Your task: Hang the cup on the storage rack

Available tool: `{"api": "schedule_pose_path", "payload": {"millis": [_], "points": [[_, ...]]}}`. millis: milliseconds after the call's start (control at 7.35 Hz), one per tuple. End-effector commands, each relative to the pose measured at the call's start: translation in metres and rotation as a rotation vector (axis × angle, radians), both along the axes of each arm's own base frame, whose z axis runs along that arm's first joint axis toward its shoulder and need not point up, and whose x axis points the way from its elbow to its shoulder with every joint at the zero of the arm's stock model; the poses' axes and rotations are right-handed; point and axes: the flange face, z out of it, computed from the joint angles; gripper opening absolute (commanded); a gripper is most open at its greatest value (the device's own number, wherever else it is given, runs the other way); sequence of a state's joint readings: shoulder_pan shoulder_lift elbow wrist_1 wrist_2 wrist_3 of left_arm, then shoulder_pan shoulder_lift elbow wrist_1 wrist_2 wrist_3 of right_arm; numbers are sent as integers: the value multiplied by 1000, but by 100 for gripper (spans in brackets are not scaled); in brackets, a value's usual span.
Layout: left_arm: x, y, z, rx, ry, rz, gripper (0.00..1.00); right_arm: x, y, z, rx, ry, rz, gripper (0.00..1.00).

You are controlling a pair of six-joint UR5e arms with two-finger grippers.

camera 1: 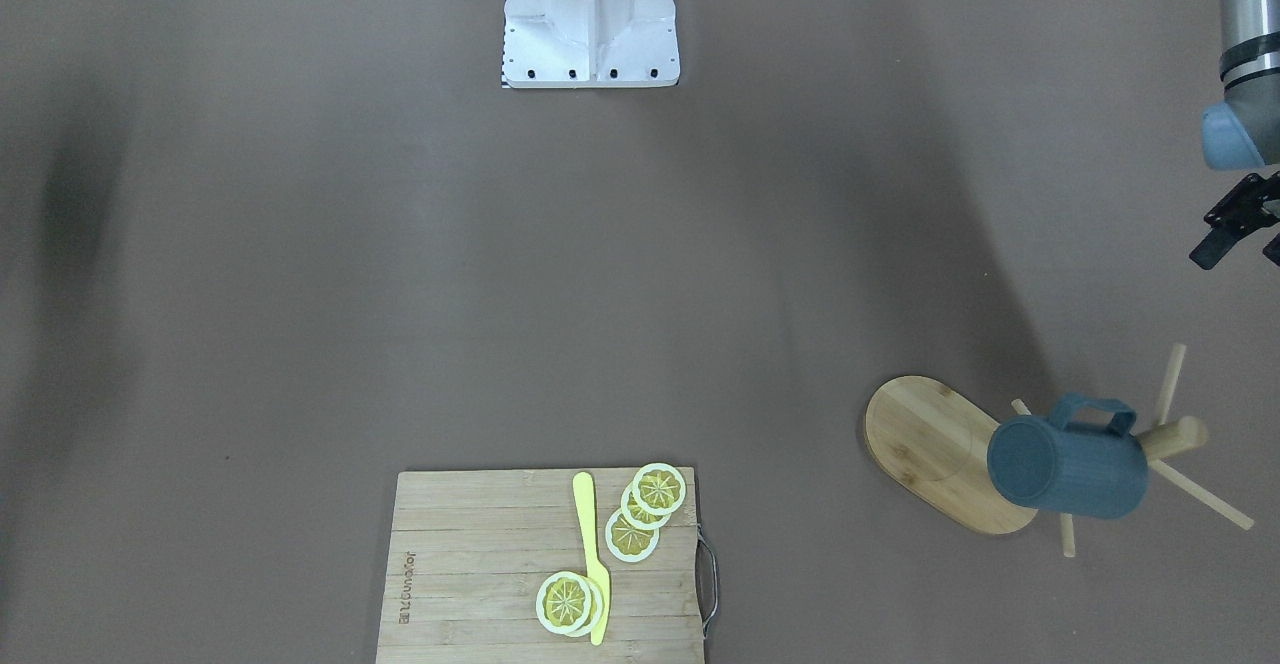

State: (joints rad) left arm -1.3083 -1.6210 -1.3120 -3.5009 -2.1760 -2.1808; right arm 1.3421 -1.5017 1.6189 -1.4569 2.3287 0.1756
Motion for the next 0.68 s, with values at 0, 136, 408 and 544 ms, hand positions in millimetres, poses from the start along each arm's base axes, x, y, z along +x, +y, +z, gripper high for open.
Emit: {"api": "schedule_pose_path", "payload": {"millis": [0, 136, 408, 544], "points": [[-33, 31, 50, 254, -429, -80, 98, 1, -1, -4, 16, 6, 2, 100], [-48, 23, 61, 365, -648, -95, 98, 5, -3, -7, 44, 6, 10, 100], [-107, -3, 77, 506, -1103, -55, 98, 9, -6, -5, 81, 54, 28, 100], [-123, -14, 72, 542, -1282, 4, 98, 11, -7, -4, 83, 59, 31, 100]]}}
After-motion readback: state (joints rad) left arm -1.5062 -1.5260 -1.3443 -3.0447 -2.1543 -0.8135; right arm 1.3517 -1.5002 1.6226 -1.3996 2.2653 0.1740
